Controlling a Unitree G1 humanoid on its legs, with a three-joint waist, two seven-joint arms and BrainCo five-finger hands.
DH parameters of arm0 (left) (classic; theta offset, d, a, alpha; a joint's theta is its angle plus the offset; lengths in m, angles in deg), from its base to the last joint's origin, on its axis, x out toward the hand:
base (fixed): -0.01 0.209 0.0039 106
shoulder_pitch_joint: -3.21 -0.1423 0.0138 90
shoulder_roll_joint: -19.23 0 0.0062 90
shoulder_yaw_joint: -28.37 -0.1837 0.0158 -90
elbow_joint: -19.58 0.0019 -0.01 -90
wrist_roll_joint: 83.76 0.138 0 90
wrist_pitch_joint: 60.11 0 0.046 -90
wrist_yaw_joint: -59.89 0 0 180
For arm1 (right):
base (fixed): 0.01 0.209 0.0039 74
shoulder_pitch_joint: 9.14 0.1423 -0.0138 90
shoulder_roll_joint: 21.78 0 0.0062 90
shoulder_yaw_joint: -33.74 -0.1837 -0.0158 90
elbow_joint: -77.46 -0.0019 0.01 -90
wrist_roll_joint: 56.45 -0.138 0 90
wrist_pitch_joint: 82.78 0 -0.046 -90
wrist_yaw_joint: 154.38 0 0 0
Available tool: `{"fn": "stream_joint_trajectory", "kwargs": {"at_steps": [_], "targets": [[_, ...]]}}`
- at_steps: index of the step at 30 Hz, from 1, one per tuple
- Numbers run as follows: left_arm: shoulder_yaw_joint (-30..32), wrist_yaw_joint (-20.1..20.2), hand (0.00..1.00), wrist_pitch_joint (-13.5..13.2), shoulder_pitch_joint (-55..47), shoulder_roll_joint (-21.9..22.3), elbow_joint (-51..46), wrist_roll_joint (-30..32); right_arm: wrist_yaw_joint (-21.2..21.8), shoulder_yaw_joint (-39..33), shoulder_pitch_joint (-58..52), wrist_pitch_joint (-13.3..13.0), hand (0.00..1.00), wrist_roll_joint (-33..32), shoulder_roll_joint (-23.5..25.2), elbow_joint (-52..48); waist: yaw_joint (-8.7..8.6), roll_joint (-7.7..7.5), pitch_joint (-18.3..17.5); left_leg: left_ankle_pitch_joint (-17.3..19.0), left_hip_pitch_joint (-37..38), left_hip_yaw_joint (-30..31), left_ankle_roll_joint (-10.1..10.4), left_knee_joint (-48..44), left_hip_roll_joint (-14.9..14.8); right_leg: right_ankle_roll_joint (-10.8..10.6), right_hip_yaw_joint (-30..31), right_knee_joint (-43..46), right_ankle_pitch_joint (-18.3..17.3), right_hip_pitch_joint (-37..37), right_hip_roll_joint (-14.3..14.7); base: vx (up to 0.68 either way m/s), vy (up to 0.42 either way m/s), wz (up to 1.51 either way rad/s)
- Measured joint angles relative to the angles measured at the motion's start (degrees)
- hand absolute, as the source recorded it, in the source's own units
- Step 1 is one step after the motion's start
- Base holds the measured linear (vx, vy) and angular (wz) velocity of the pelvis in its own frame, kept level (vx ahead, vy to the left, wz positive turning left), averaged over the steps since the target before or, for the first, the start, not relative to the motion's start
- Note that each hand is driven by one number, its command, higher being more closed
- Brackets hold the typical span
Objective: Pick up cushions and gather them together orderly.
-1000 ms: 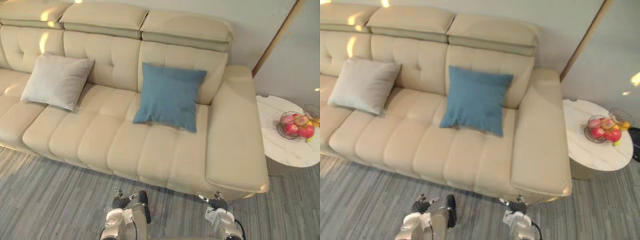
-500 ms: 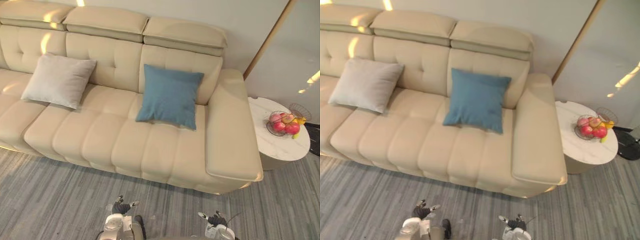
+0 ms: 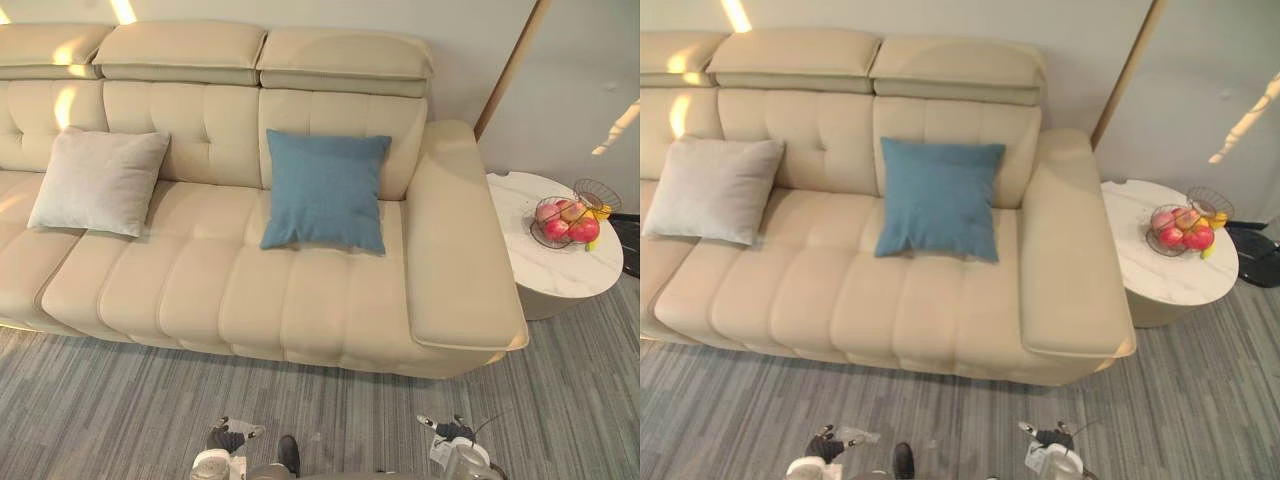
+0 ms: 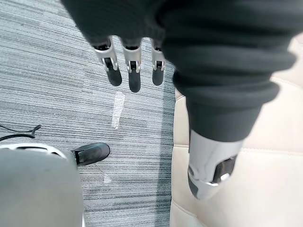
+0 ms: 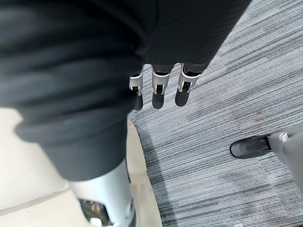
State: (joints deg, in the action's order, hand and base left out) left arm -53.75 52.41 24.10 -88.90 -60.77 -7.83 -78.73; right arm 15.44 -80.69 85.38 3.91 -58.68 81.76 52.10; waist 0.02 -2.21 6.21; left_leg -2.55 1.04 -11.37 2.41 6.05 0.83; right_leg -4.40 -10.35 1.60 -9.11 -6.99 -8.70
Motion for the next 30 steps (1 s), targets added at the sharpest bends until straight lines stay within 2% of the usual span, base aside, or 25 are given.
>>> {"fn": "stream_joint_trajectory", "kwargs": {"at_steps": [7, 14, 18, 19, 21, 22, 23, 24, 25, 26, 27, 28, 29, 30], "targets": [[0.1, 0.0, 0.0, 0.0, -0.2, 0.0, 0.0, -1.4, 0.0, 0.2, -1.9, 0.5, 0.0, 0.8, 0.0, -0.1, -0.09, 0.0, 0.1, 0.0, 0.7, -1.1, 0.0, -0.1, -0.2, 0.0, 0.6, 0.1, 0.0, -0.3, 0.0, 0.0, 0.0, -0.05], [0.4, 0.0, 0.0, 0.1, -0.6, 0.2, 0.0, -3.0, -0.1, 0.6, -5.2, 1.4, 0.0, 2.4, 0.0, -0.8, -0.58, 0.52, 0.8, 0.3, 3.2, -5.4, 0.5, -0.1, -1.7, 0.0, 4.6, 1.4, 0.0, -0.1, 0.9, -0.03, -0.021, -0.31], [1.4, 0.1, 0.0, 0.1, -0.4, 0.6, 0.0, -2.9, -0.9, 0.6, -5.8, 1.4, 0.0, 2.4, 0.2, -1.2, -0.76, 0.66, 1.0, 1.0, 3.9, -10.1, 1.6, -1.2, -3.4, 0.1, 11.0, 3.6, 0.0, 3.3, 2.4, -0.08, -0.028, -0.77], [2.5, 0.2, 0.0, 0.1, -0.3, 0.8, -0.1, -3.0, -1.1, 0.6, -5.8, 1.4, 0.0, 2.4, 0.4, -1.7, -0.74, -0.15, 1.5, 1.5, 3.0, -8.7, 1.6, -4.4, -3.5, 0.2, 13.8, 4.3, 0.1, 4.3, 2.3, -0.05, -0.068, -1.17], [2.9, 0.2, 0.0, 0.0, 0.4, 1.7, -0.2, -3.0, -1.2, 0.8, -6.0, 1.3, 0.0, 2.4, 0.1, -3.3, -0.59, -0.39, 1.4, 3.8, 0.1, -2.9, 0.2, -10.4, -4.1, 0.2, 18.4, 5.2, 0.8, 6.9, 2.5, -0.05, -0.098, -1.16], [3.2, 0.2, 0.0, 0.0, 0.4, 2.8, -0.2, -2.9, -1.3, 1.1, -6.0, 1.3, 0.0, 2.3, -0.3, -3.9, -0.54, 0.23, 1.3, 6.3, -1.4, 0.6, 0.4, -13.2, -4.8, -0.1, 21.1, 5.3, 1.3, 8.4, 3.3, -0.05, -0.026, -1.26], [3.7, 0.2, 0.0, -0.1, 0.7, 3.7, -0.3, -3.0, -1.4, 1.2, -6.0, 1.4, 0.0, 2.4, -0.8, -4.8, -0.11, 1.58, 1.0, 9.3, -1.8, 2.7, 1.6, -14.8, -5.7, -0.3, 24.1, 5.1, 2.2, 9.8, 4.8, -0.05, 0.013, -1.66], [4.1, 0.3, 0.0, -0.1, 0.7, 4.3, -0.6, -3.0, -1.6, 2.1, -5.9, 1.3, 0.0, 2.4, -0.9, -5.6, 0.04, 2.3, 0.8, 11.8, -1.7, 2.4, 2.5, -15.7, -6.5, -0.6, 26.9, 5.1, 3.0, 11.1, 6.0, -0.05, 0.068, -1.98], [4.2, 0.3, 0.0, 0.0, 0.8, 4.4, -1.2, -3.0, -1.6, 2.9, -5.9, 1.3, 0.0, 2.4, -0.2, -6.9, 0.0, 2.21, 0.8, 13.5, -1.5, -0.9, 2.1, -17.5, -7.0, -0.9, 30.7, 5.1, 4.3, 12.3, 6.7, -0.07, 0.117, -2.13], [4.2, 0.3, 0.0, -0.1, 0.9, 4.4, -2.0, -3.0, -1.6, 3.7, -5.8, 1.4, 0.0, 2.4, 0.8, -7.6, 0.23, 1.42, 0.9, 15.1, -1.0, -5.9, 2.3, -18.5, -7.7, -1.3, 34.5, 5.1, 5.6, 13.8, 7.6, -0.06, 0.102, -1.91], [4.2, 0.3, 0.0, -0.1, 0.8, 4.2, -2.4, -3.0, -1.6, 4.6, -5.6, 1.4, 0.0, 2.4, 1.2, -7.6, 0.44, 1.1, 1.0, 15.7, -0.9, -8.0, 2.5, -18.7, -8.2, -1.3, 35.6, 5.1, 6.4, 14.6, 8.1, -0.09, 0.087, -2.2], [4.2, 0.3, 0.0, 0.0, 0.8, 3.6, -2.5, -2.9, -1.6, 6.2, -4.7, 1.5, 0.0, 2.4, 2.6, -7.7, 0.75, 0.61, 0.6, 16.3, -1.1, -13.8, 2.6, -19.3, -9.6, -0.6, 35.1, 4.8, 9.3, 17.3, 8.9, -0.05, 0.026, -2.21], [4.1, 0.3, 0.0, 0.0, 1.1, 3.2, -2.5, -2.9, -1.5, 7.3, -4.0, 1.5, 0.0, 2.4, 3.4, -7.7, 0.52, -0.01, 0.3, 16.3, -1.0, -18.8, 2.5, -19.4, -10.3, 1.0, 30.5, 4.4, 11.1, 19.4, 8.8, -0.05, 0.026, -2.16], [4.0, 0.3, 0.0, 0.0, 1.5, 3.1, -2.5, -2.9, -1.5, 7.3, -3.9, 1.5, 0.0, 2.4, 3.6, -7.7, 0.44, -0.12, 0.3, 16.3, -0.9, -20.7, 2.5, -19.4, -10.6, 1.7, 27.8, 4.5, 11.6, 20.3, 8.8, 0.0, 0.013, -1.9]]}}
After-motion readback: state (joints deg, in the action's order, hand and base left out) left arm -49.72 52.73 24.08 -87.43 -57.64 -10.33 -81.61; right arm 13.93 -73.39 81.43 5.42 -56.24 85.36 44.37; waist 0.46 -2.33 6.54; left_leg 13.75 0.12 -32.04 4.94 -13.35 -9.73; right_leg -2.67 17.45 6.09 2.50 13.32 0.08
